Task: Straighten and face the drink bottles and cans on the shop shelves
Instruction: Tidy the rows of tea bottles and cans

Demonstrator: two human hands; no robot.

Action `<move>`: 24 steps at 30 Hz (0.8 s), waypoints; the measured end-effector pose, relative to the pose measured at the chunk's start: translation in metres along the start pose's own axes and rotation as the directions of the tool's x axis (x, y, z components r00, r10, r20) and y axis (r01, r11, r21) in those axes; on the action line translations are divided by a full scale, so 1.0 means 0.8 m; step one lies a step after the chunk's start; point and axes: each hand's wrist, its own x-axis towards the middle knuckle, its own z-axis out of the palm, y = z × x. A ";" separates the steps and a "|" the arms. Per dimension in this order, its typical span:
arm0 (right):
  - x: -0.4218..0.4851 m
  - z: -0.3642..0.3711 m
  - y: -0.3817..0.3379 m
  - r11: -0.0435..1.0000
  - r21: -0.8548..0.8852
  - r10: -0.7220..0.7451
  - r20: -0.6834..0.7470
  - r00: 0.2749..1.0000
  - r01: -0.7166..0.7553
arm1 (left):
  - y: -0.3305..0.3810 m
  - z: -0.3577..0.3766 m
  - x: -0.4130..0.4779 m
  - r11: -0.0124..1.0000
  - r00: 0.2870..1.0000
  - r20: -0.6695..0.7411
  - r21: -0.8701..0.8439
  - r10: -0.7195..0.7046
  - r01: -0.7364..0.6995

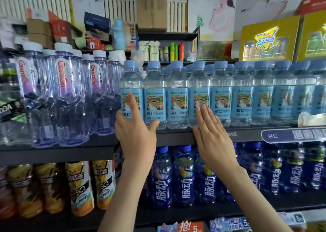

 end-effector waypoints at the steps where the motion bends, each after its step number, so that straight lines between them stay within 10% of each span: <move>1: 0.000 0.001 0.000 1.000 -0.002 -0.005 -0.004 1.000 0.005 | 0.000 0.002 -0.003 0.999 1.000 -0.008 0.034 0.018 -0.017; 9: -0.004 -0.008 0.006 0.995 0.103 0.000 -0.103 0.995 0.010 | 0.048 0.051 -0.033 0.862 0.852 -0.163 0.204 0.498 -0.464; 24: -0.098 -0.156 0.218 0.948 0.049 0.316 -0.235 0.919 -0.313 | 0.243 0.181 -0.173 0.800 0.804 -0.059 -0.079 0.591 -0.594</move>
